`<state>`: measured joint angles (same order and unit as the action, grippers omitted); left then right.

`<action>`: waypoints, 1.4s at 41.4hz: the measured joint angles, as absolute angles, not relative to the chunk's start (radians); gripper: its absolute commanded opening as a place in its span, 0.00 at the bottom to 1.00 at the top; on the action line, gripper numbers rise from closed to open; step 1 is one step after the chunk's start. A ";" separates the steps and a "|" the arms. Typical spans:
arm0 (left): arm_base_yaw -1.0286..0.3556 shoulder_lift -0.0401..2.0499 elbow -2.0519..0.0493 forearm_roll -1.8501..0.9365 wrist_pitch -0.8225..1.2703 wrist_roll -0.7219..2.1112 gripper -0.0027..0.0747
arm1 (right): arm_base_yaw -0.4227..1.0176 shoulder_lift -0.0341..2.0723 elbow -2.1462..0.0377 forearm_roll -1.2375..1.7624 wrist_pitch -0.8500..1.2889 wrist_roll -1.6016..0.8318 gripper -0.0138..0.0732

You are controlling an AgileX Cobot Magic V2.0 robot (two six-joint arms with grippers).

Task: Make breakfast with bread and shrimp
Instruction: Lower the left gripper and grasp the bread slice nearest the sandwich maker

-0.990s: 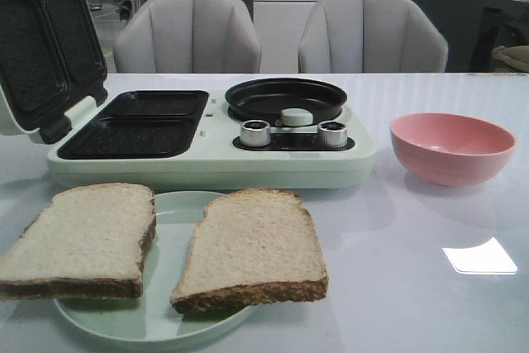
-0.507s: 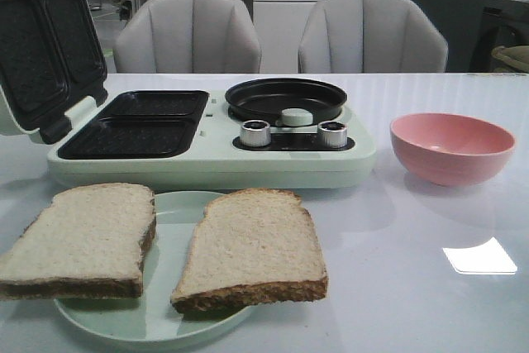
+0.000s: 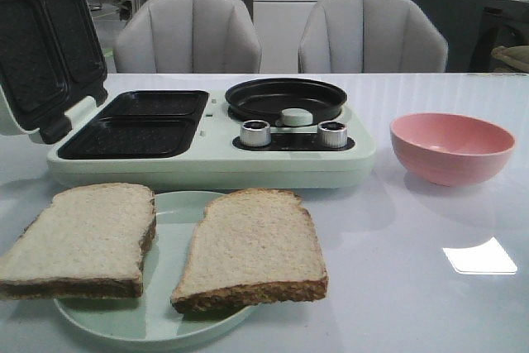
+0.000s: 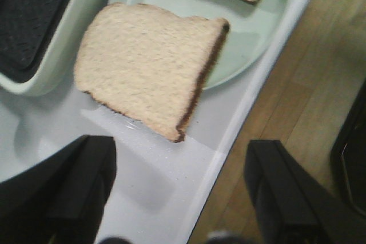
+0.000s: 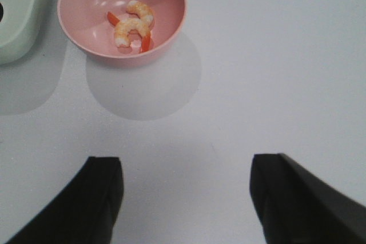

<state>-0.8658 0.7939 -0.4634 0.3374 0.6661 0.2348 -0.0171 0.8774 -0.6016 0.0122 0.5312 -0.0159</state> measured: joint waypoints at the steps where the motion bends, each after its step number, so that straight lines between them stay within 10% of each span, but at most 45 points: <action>1: -0.902 0.796 -0.447 0.371 0.666 0.204 0.69 | -0.017 0.877 -0.602 0.012 0.531 -0.016 0.82; 16: -1.171 0.989 -0.381 0.887 0.709 -0.262 0.68 | -0.017 0.877 -0.602 0.012 0.531 -0.016 0.82; 58: -1.132 1.536 -0.390 1.462 0.764 -0.891 0.66 | -0.017 0.877 -0.602 0.012 0.531 -0.016 0.82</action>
